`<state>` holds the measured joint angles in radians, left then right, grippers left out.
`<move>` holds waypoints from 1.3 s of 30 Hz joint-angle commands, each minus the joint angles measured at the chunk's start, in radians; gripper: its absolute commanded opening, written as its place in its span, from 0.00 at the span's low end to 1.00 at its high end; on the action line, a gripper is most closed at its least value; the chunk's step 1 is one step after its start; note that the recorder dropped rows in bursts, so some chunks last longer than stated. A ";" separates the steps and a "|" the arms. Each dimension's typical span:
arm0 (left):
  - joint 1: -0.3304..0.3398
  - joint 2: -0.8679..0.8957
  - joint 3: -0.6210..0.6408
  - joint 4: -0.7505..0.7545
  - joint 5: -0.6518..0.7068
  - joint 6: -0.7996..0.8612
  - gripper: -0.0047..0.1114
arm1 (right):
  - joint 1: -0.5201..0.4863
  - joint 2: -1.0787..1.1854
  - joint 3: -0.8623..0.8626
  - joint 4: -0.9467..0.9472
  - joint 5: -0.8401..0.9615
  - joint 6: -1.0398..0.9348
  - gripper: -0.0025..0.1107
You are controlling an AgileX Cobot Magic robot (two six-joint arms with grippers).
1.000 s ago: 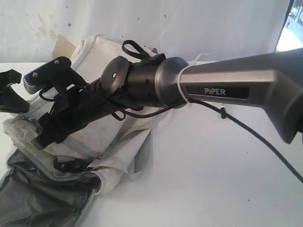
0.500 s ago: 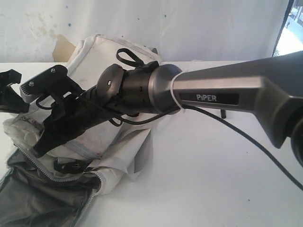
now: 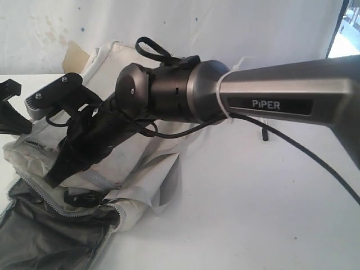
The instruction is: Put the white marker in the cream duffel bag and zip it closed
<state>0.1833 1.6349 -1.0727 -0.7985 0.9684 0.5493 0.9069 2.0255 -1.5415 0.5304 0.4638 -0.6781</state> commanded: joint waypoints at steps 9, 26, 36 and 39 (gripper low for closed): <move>0.006 -0.007 -0.006 0.018 0.002 -0.042 0.04 | -0.032 -0.041 -0.003 -0.334 0.287 0.322 0.02; 0.106 -0.042 -0.023 0.081 0.039 -0.103 0.05 | -0.209 -0.151 -0.003 -0.540 0.430 0.513 0.02; 0.106 -0.042 -0.025 -0.101 0.167 0.211 0.62 | -0.178 -0.151 -0.003 -0.293 0.427 0.306 0.02; 0.106 -0.057 -0.025 -0.172 0.250 0.369 0.62 | -0.178 -0.151 -0.003 -0.293 0.429 0.306 0.02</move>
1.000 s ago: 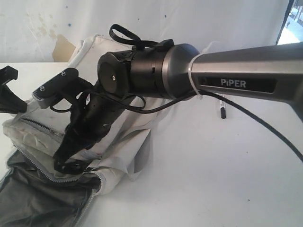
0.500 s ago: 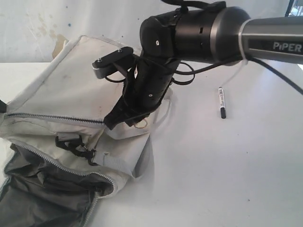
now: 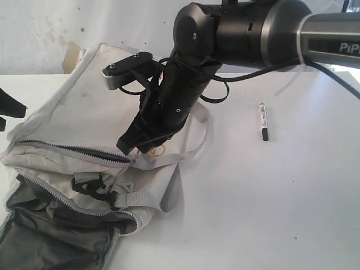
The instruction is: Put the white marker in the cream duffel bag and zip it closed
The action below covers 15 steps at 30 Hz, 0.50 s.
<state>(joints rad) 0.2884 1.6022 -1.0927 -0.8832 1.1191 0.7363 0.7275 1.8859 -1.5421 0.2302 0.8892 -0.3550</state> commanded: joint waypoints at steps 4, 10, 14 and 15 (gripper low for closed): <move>-0.008 -0.088 -0.005 -0.114 0.102 0.358 0.59 | 0.001 -0.011 -0.002 0.028 0.004 -0.016 0.02; -0.094 -0.155 -0.002 -0.095 0.082 0.520 0.59 | 0.001 -0.016 -0.036 0.069 0.009 -0.016 0.02; -0.169 -0.152 -0.001 -0.042 0.068 0.549 0.59 | 0.001 -0.040 -0.045 0.060 0.006 -0.016 0.02; -0.188 -0.149 -0.001 -0.017 0.055 0.549 0.59 | -0.001 -0.051 -0.045 0.057 0.010 -0.009 0.02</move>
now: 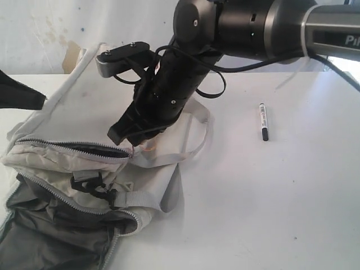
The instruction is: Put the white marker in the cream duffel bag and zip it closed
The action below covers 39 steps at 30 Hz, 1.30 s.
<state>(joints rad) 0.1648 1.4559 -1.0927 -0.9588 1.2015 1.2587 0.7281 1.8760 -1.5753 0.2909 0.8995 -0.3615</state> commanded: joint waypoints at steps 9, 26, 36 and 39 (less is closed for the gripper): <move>-0.213 0.003 0.066 0.069 -0.152 0.186 0.59 | -0.001 -0.111 -0.011 -0.005 0.001 0.009 0.02; -0.340 0.029 0.162 0.110 -0.334 0.239 0.59 | -0.001 -0.055 -0.006 0.010 0.132 0.139 0.04; -0.354 0.068 0.209 0.108 -0.399 0.237 0.60 | -0.085 -0.024 -0.006 0.220 0.240 0.138 0.30; -0.350 0.061 0.209 0.108 -0.405 0.237 0.60 | -0.100 0.020 -0.006 0.308 0.268 0.138 0.30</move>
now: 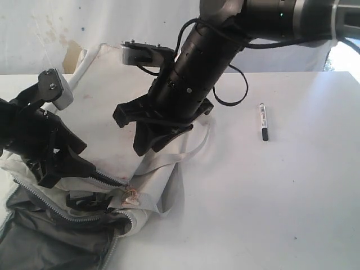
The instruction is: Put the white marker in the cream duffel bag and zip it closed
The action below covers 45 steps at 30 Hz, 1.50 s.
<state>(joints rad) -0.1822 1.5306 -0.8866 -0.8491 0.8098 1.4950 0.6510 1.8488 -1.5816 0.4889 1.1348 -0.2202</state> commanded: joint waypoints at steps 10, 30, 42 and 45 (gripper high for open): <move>0.000 -0.030 0.002 0.007 -0.036 -0.025 0.60 | -0.033 0.197 0.001 0.195 0.044 -0.075 0.45; 0.000 -0.030 0.002 0.013 -0.036 -0.036 0.60 | -0.033 0.315 0.001 0.294 -0.052 -0.165 0.45; 0.000 -0.030 0.002 0.013 -0.036 -0.038 0.60 | -0.033 0.328 0.001 0.303 0.016 -0.124 0.45; 0.000 -0.030 0.002 0.013 -0.036 -0.038 0.60 | -0.031 0.334 0.001 0.313 -0.006 -0.086 0.45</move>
<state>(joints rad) -0.1822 1.5107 -0.8866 -0.8323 0.7716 1.4655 0.6273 2.1765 -1.5822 0.7878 1.1298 -0.3259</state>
